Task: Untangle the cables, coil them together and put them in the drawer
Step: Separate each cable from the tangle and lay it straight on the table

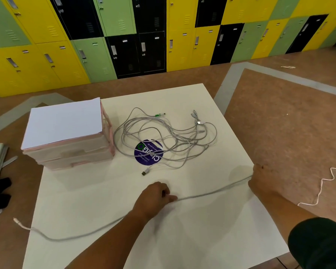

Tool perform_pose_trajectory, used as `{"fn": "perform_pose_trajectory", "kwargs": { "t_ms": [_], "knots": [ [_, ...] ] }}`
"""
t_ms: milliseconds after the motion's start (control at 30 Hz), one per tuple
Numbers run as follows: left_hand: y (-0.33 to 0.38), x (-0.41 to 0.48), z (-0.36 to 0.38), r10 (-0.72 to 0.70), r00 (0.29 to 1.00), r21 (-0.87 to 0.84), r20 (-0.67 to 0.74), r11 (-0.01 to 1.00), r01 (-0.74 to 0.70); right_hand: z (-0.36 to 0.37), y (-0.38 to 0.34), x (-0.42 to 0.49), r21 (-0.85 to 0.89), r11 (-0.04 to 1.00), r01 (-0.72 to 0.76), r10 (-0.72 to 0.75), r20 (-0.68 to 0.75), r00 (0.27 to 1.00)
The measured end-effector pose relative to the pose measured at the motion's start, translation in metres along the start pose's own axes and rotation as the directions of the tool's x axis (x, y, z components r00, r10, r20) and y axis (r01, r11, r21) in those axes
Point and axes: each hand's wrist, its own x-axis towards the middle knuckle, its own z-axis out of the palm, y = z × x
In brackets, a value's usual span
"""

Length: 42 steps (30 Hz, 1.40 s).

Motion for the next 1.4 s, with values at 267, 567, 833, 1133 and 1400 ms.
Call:
{"fn": "perform_pose_trajectory", "kwargs": {
  "t_ms": [267, 567, 833, 1133, 1400],
  "knots": [
    [-0.002, 0.033, -0.043, 0.039, 0.972, 0.009, -0.231, 0.999, -0.038, -0.044, -0.055, 0.009, 0.013, 0.972, 0.236, -0.236, -0.035, 0.971],
    [-0.003, 0.084, -0.063, 0.058, 0.981, 0.144, -0.187, 0.989, -0.031, -0.067, -0.167, 0.002, 0.446, 0.677, 0.586, -0.606, -0.114, 0.787],
    [0.005, 0.091, -0.065, 0.097, 0.972, 0.054, -0.214, 0.995, -0.088, -0.063, -0.233, -0.014, 0.42, 0.602, 0.678, -0.759, 0.04, 0.65],
    [0.007, 0.095, -0.089, -0.02, 0.936, -0.213, -0.352, 0.975, -0.06, -0.111, -0.257, -0.003, 0.592, 0.438, 0.677, -0.739, -0.191, 0.646],
    [0.0, 0.113, -0.108, -0.026, 0.877, -0.332, -0.48, 0.931, -0.153, -0.19, -0.259, -0.006, 0.879, 0.111, 0.464, -0.602, -0.313, 0.735]
  ]
}}
